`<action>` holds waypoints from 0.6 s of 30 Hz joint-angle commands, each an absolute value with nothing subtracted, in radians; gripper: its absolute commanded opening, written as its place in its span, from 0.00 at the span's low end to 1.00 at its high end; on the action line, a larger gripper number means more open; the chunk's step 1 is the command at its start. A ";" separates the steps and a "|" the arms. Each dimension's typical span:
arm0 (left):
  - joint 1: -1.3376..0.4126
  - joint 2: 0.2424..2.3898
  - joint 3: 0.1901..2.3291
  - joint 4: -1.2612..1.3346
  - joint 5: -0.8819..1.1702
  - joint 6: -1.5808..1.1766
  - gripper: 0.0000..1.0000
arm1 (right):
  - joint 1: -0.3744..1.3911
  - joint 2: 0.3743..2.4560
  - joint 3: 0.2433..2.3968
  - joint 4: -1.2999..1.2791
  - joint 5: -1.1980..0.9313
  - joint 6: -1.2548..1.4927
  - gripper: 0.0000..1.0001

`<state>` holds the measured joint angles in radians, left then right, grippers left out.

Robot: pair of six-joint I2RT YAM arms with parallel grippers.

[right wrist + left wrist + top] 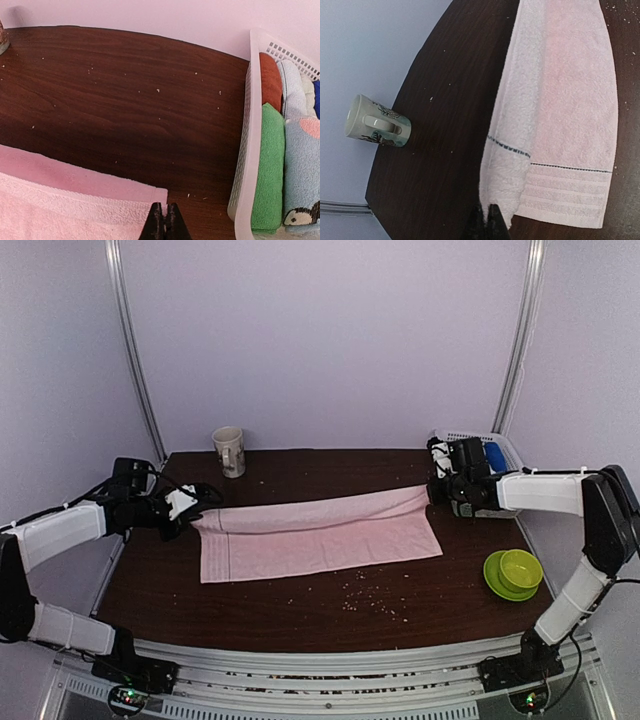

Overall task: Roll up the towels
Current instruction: Fold the towel at the center of the board.

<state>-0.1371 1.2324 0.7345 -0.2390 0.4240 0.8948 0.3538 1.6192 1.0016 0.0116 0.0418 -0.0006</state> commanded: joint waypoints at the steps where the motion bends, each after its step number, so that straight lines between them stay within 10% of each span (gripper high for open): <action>1: -0.130 1.210 0.710 -0.269 0.445 0.940 0.00 | 0.347 1.575 0.965 -0.016 0.052 0.017 0.00; 18: -0.130 1.221 0.698 -0.444 0.512 1.065 0.00 | 0.347 1.582 0.931 -0.031 0.054 0.015 0.00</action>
